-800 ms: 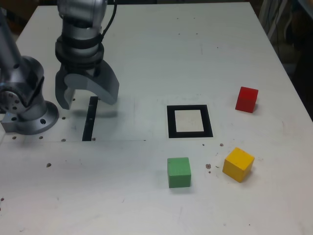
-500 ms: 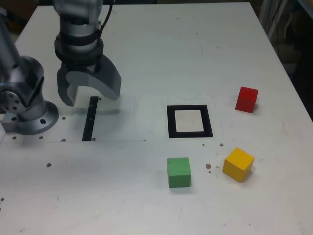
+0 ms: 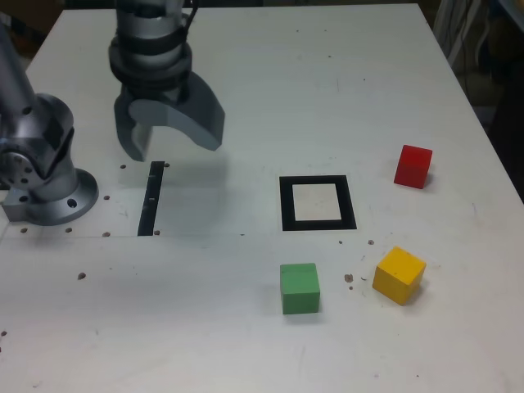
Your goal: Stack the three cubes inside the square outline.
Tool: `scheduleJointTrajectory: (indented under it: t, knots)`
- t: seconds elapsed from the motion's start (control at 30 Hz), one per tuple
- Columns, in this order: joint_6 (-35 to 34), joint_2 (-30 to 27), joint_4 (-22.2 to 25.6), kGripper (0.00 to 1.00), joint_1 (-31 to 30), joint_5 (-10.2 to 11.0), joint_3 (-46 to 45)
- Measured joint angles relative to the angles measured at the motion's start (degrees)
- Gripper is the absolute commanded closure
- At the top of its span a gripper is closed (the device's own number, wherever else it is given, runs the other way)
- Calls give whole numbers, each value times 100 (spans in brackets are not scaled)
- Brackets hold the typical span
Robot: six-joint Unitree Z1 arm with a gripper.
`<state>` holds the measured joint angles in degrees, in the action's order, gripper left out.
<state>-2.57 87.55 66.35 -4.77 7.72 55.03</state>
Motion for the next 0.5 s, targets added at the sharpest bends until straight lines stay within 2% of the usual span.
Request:
scheduleJointTrajectory:
  t: [0.17, 0.33, 0.5]
  knots:
    - [59, 545, 587, 3, -207, -75, 910]
    - [222, 1160, 975, 3, -214, -160, 1830]
    - [484, 1784, 1390, 3, -214, 53, 2735]
